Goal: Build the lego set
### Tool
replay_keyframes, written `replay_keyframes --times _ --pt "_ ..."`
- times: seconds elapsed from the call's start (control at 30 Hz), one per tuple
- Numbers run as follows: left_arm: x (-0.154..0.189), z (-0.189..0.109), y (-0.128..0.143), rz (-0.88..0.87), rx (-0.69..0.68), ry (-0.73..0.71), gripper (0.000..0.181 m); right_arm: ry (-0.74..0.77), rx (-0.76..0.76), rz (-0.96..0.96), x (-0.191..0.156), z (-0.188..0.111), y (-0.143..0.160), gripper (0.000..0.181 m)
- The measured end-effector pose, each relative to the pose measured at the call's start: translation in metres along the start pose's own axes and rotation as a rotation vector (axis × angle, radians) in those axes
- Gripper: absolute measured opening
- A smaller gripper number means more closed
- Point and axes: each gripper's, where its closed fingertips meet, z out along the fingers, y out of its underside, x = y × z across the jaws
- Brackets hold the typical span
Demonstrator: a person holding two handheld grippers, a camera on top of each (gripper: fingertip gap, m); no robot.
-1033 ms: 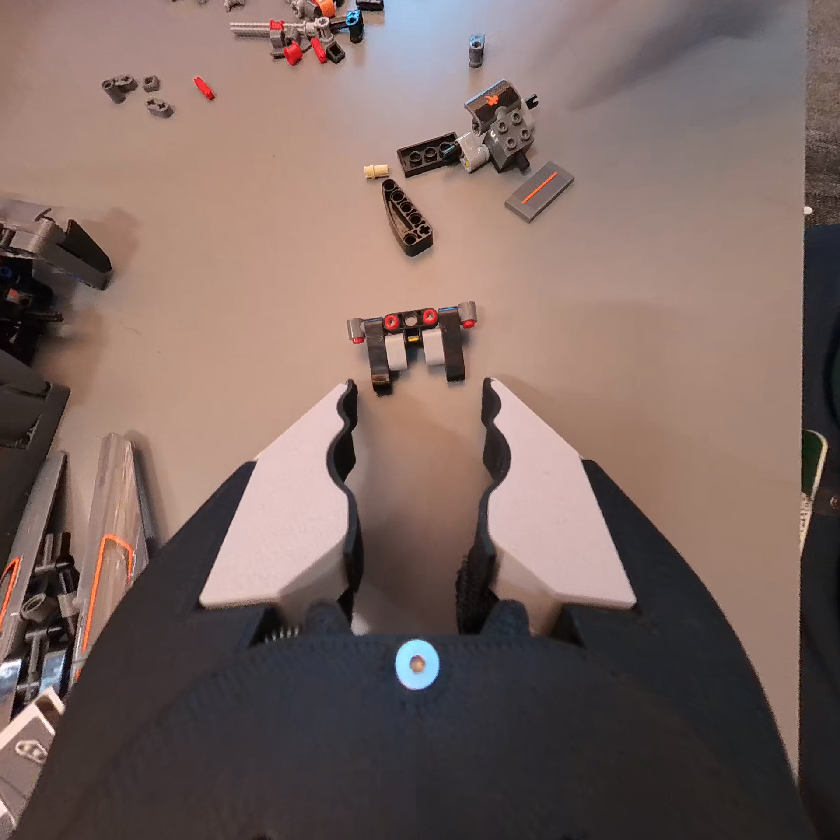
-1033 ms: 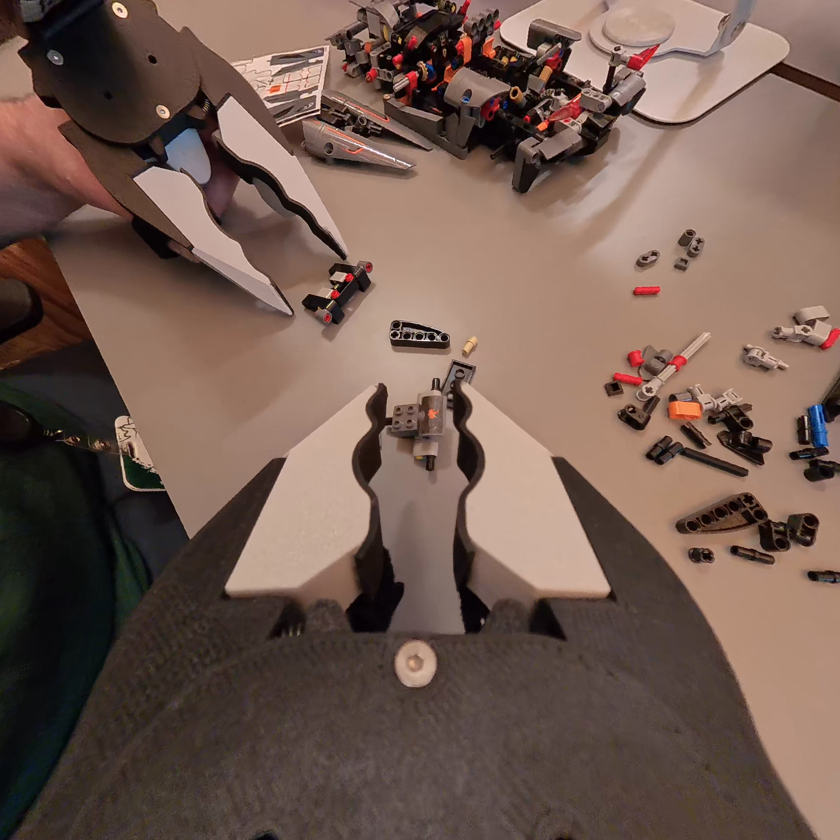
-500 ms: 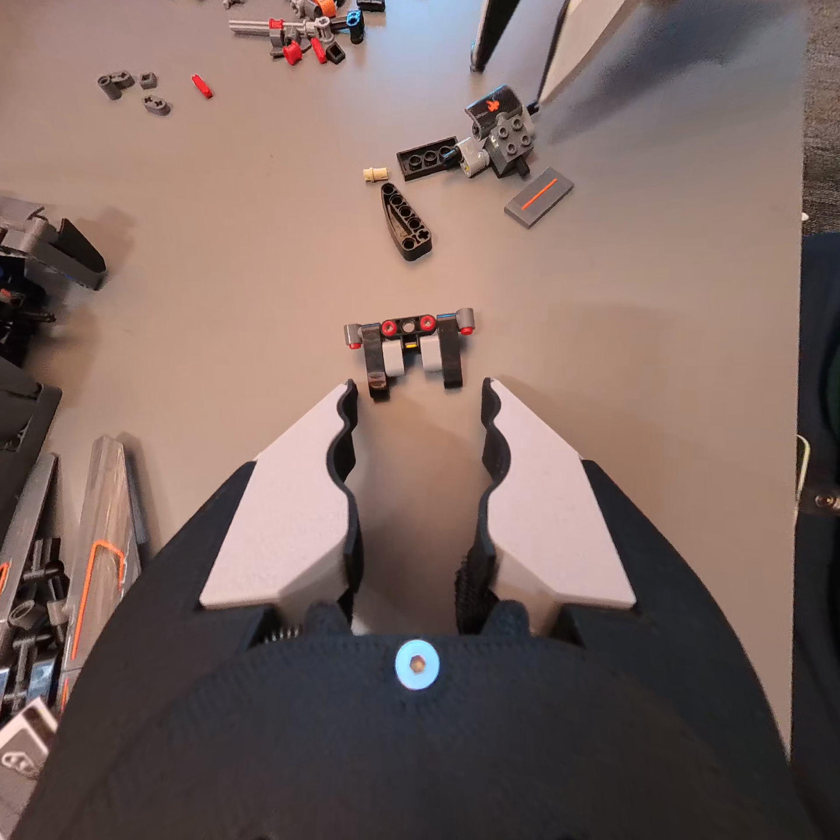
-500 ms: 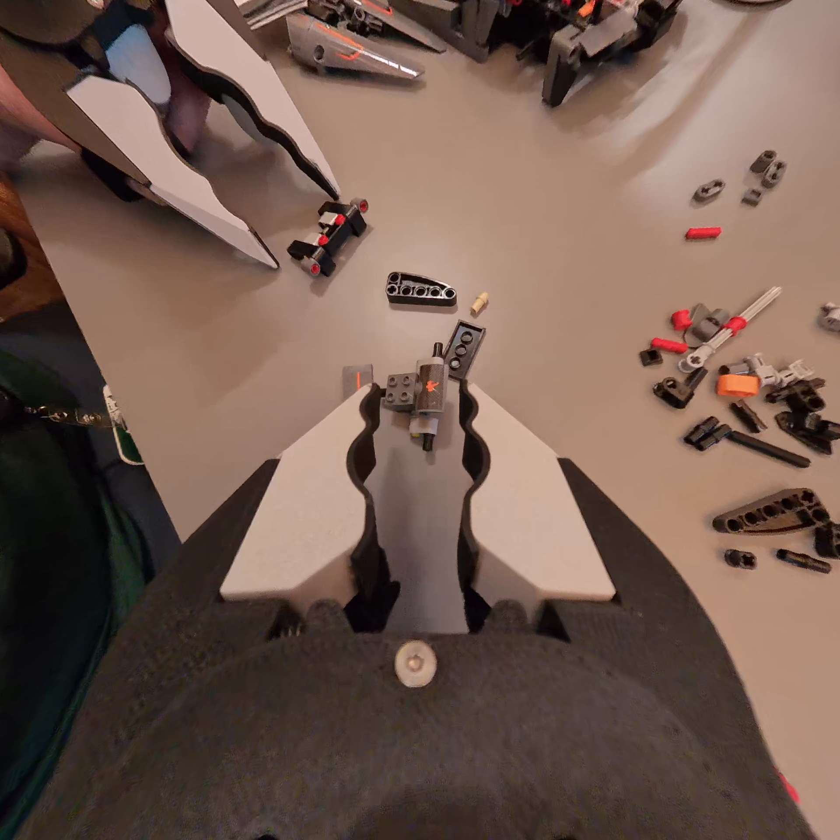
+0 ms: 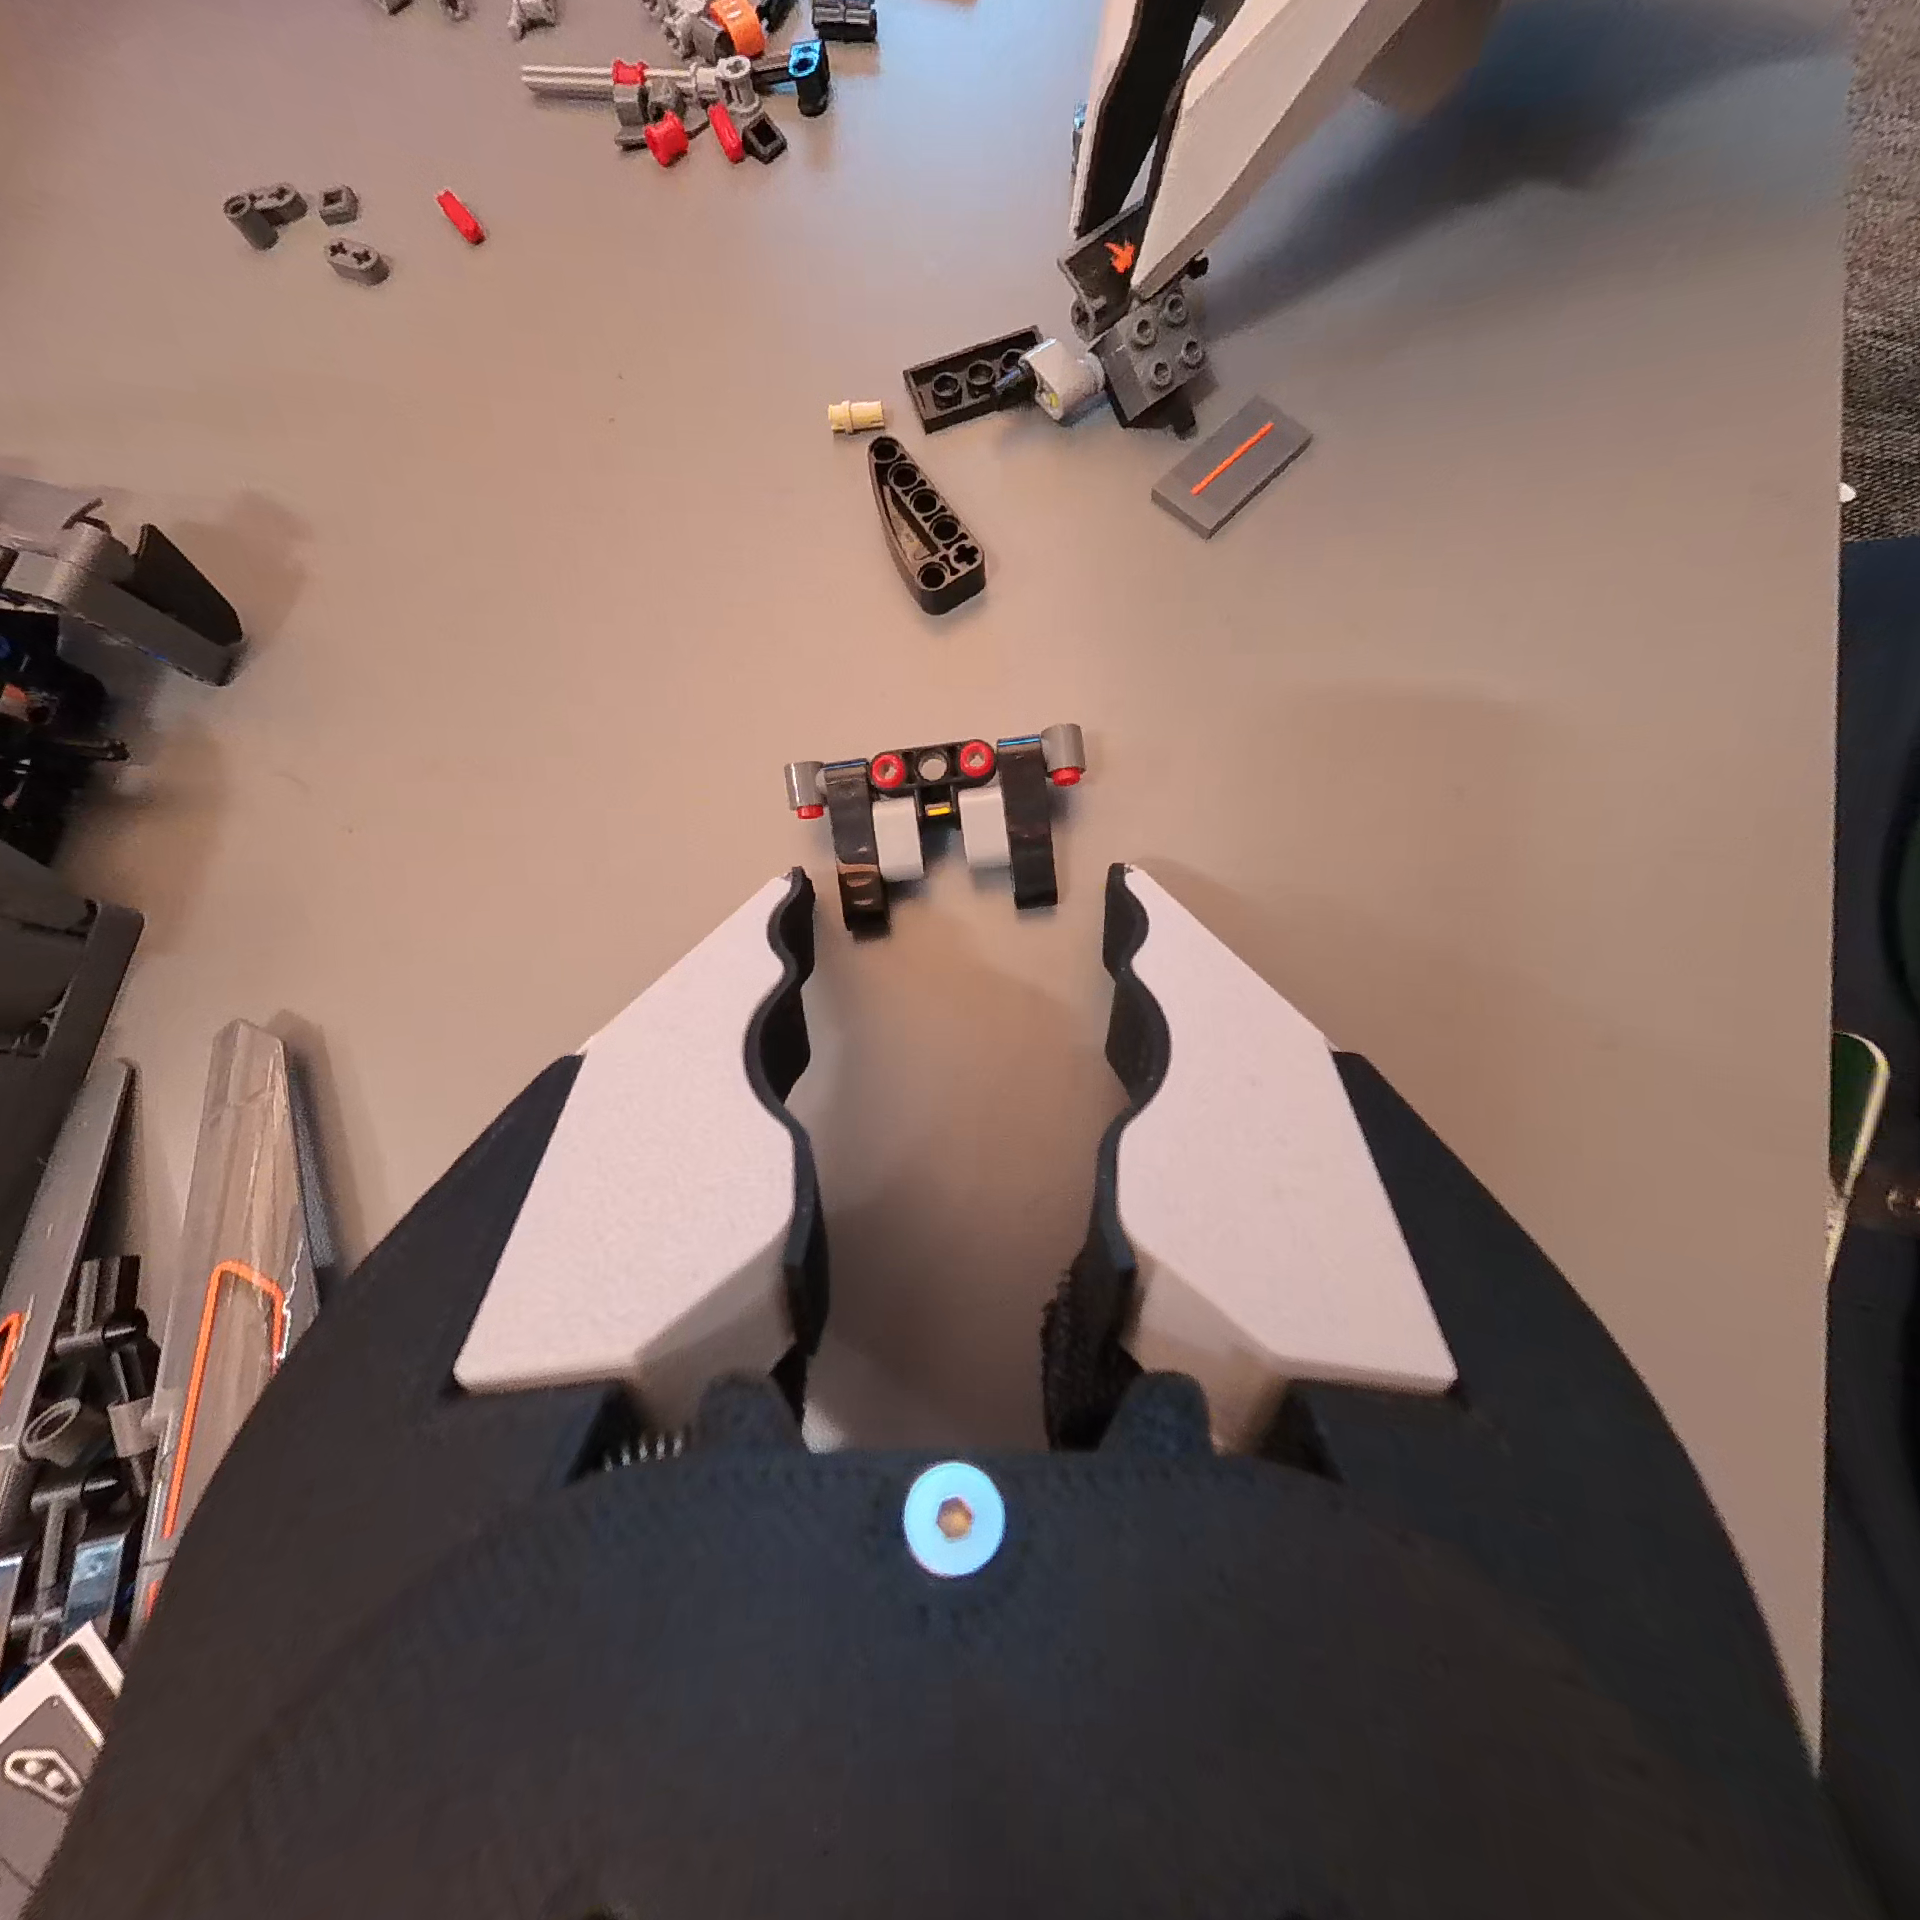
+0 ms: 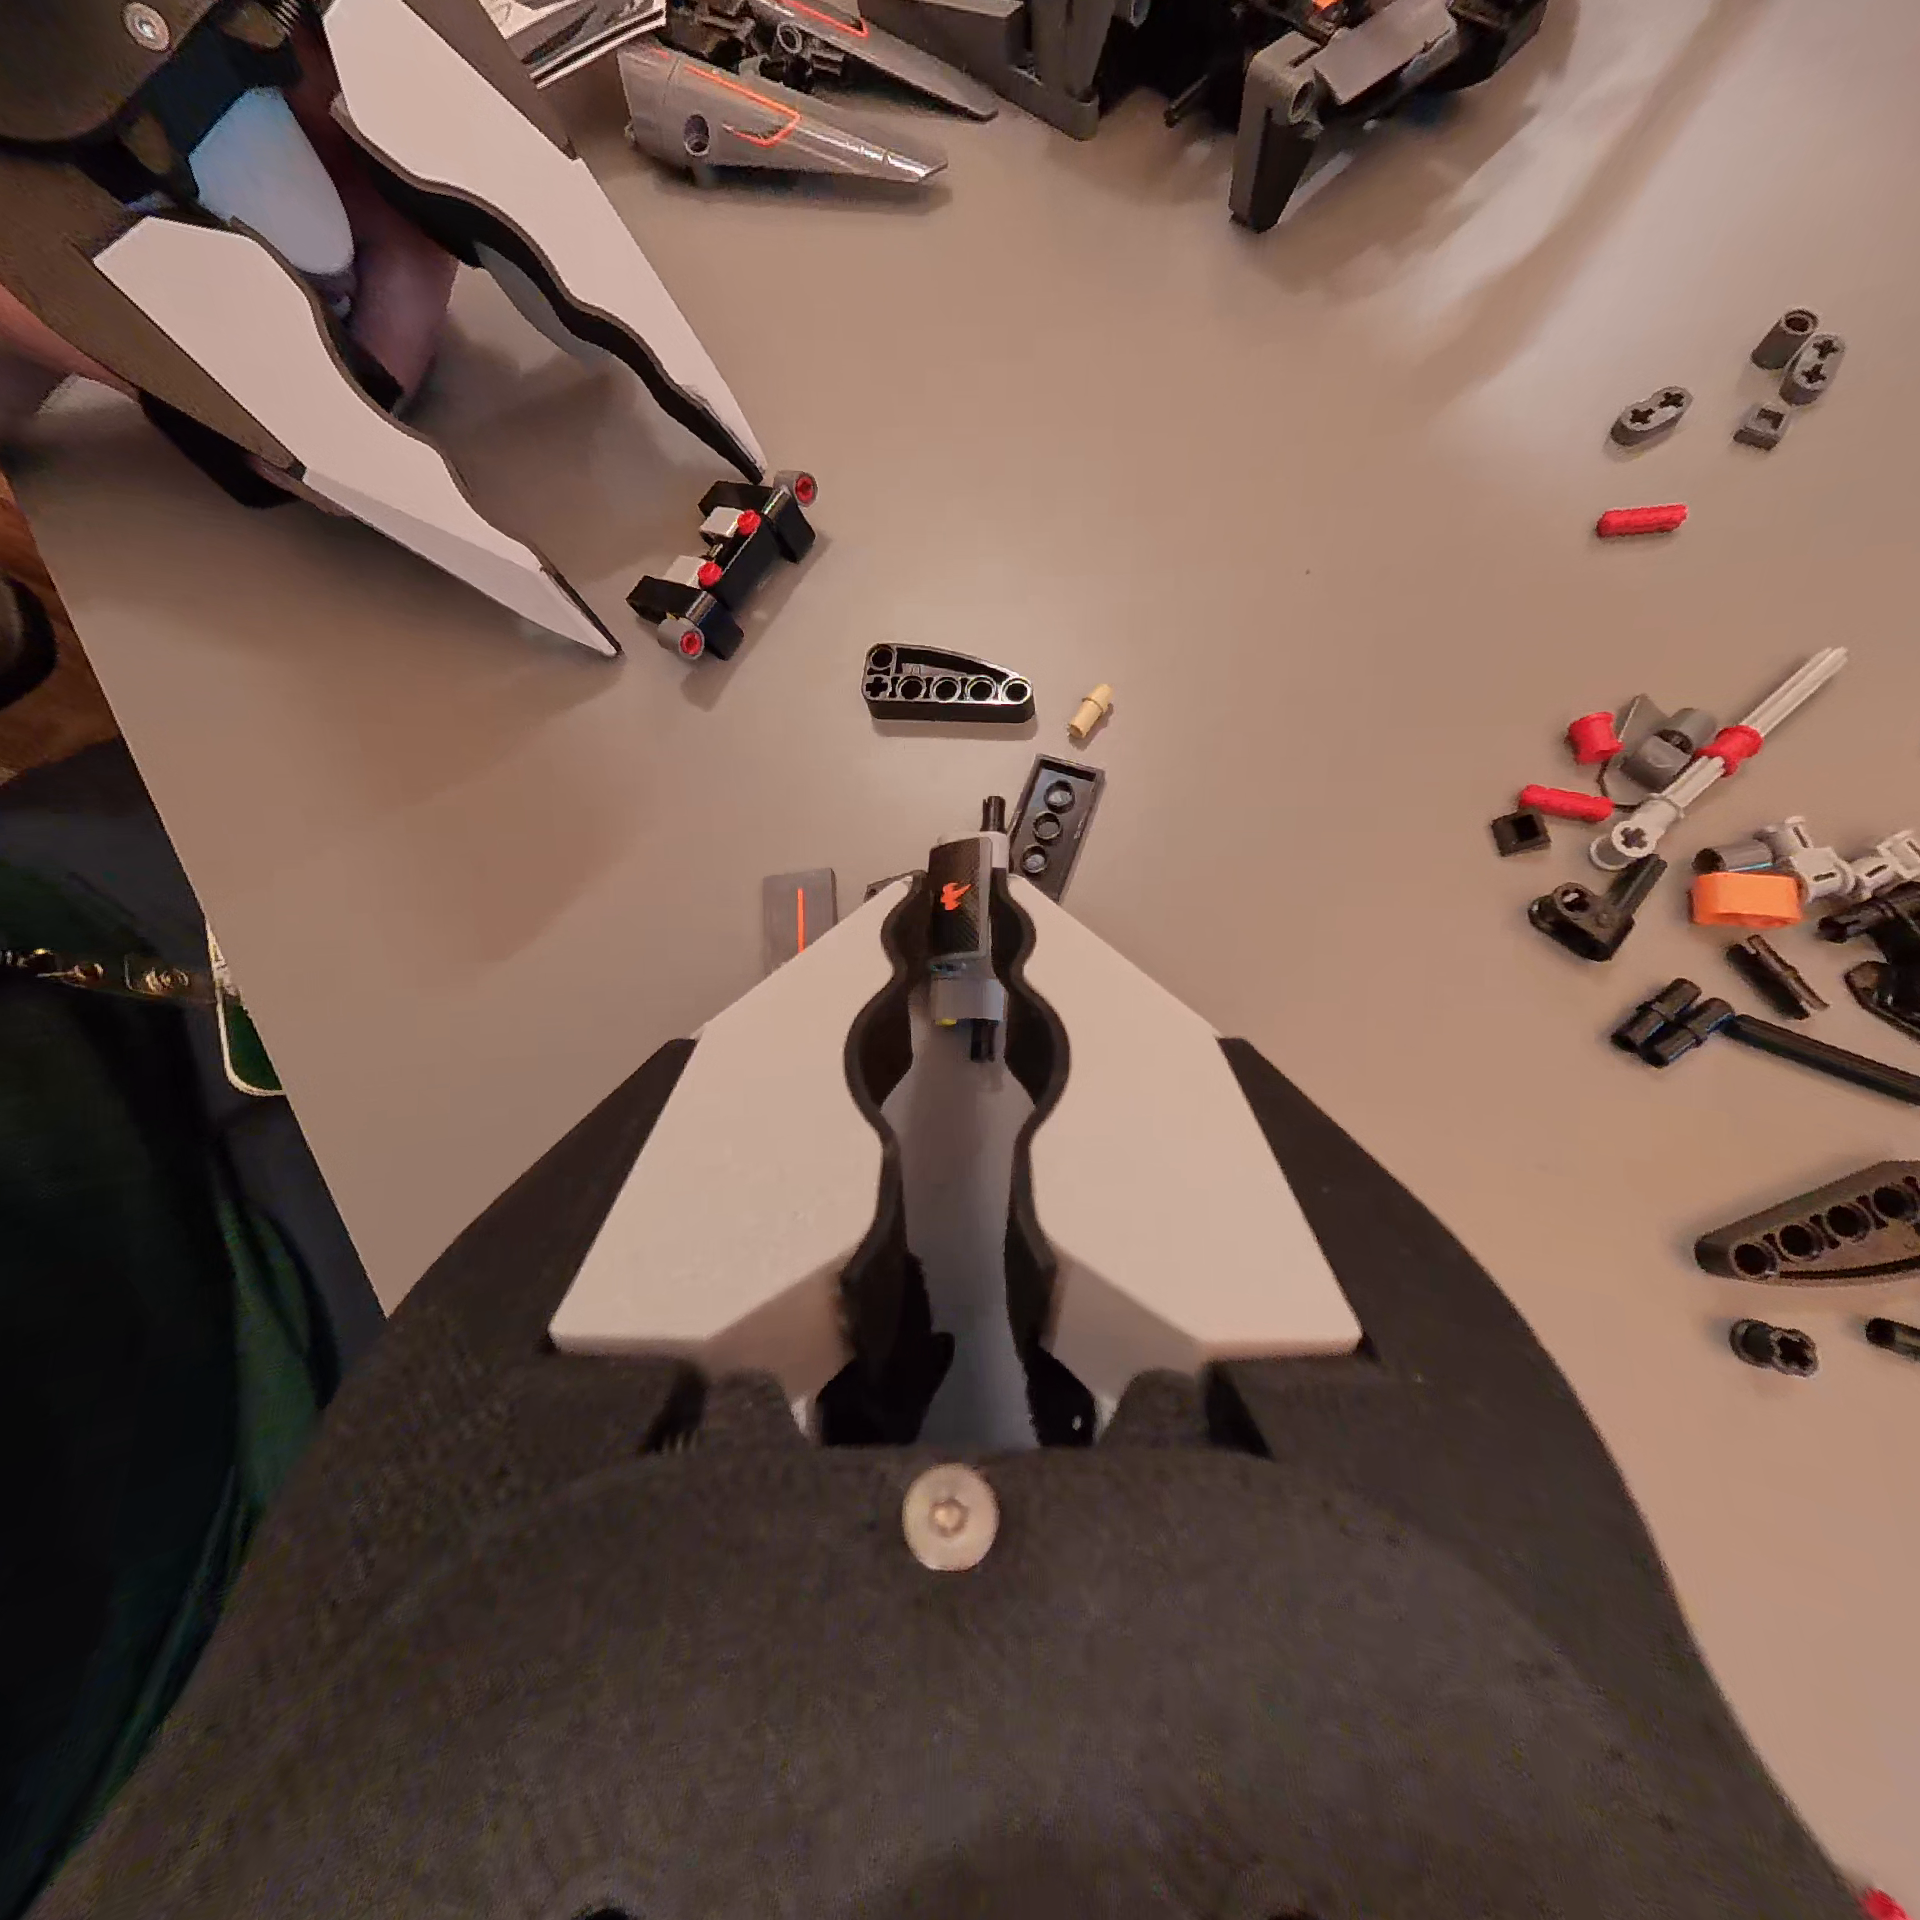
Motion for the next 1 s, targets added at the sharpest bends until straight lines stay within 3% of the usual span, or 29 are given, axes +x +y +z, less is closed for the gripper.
replay_keyframes --times 0.53,0.73,1.0 --pt "-0.0003 -0.0003 -0.0001 0.005 0.002 -0.008 0.053 -0.014 0.036 0.024 -0.0019 -0.0024 -0.0039 0.005" --pt "-0.0009 -0.0003 -0.0001 0.002 0.002 -0.011 0.053 -0.027 0.03 0.036 -0.0073 -0.0027 -0.0003 0.017" --pt "-0.0018 -0.0002 -0.0001 -0.002 0.002 -0.015 0.054 -0.015 0.042 0.047 -0.0051 -0.0045 0.0019 0.007"
